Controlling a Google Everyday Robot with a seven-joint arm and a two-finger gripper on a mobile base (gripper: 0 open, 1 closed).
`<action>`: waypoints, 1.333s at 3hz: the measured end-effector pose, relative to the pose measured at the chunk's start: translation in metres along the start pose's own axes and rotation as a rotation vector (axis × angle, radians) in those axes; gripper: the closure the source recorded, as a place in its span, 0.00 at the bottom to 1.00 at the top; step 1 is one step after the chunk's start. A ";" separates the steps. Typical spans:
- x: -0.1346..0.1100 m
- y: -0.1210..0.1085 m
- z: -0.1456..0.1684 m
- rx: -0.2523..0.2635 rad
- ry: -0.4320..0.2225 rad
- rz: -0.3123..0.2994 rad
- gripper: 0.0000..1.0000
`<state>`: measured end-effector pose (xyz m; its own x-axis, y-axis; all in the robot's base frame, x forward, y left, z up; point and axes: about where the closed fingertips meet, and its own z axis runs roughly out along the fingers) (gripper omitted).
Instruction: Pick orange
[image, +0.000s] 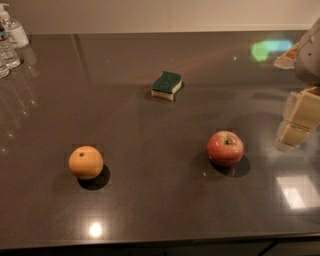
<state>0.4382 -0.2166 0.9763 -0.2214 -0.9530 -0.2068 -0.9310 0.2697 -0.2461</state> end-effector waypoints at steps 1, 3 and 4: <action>0.000 0.000 0.000 0.000 0.000 0.000 0.00; -0.024 0.001 -0.002 0.003 -0.028 -0.023 0.00; -0.059 0.005 -0.003 0.013 -0.067 -0.055 0.00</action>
Offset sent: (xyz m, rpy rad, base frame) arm 0.0060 0.0076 -0.0038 0.0015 0.0289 0.0310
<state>0.4457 -0.1599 0.9906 -0.1492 -0.9552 -0.2558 -0.9374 0.2189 -0.2707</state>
